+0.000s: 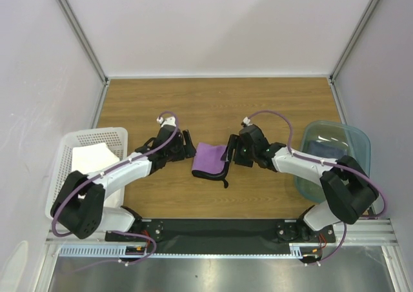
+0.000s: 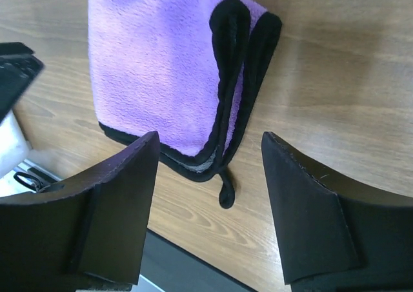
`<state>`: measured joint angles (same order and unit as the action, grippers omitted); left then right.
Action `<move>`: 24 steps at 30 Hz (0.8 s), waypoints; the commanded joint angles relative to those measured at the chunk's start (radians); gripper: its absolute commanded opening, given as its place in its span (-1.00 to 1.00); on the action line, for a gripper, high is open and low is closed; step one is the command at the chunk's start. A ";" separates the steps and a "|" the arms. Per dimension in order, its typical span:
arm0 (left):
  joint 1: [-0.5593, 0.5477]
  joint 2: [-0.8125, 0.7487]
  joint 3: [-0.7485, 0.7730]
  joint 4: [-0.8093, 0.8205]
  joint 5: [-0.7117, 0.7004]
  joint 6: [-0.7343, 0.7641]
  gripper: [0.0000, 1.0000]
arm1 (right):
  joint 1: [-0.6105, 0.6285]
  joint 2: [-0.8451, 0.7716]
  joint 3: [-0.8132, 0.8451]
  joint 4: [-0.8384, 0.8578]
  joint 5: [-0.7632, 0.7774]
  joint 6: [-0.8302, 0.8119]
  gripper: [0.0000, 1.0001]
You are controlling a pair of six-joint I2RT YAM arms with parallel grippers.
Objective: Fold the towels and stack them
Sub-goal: Neatly place the folded towel into the bin
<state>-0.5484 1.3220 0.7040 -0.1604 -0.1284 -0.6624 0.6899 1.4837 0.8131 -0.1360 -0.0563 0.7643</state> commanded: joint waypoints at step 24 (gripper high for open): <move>0.005 0.229 -0.054 0.252 0.107 0.050 -0.17 | 0.026 0.177 -0.034 0.185 0.024 0.026 -0.13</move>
<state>-0.5480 1.5295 0.6498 0.0658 -0.0364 -0.6346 0.7105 1.6390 0.7830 0.0238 -0.0528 0.7895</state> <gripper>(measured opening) 0.414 0.445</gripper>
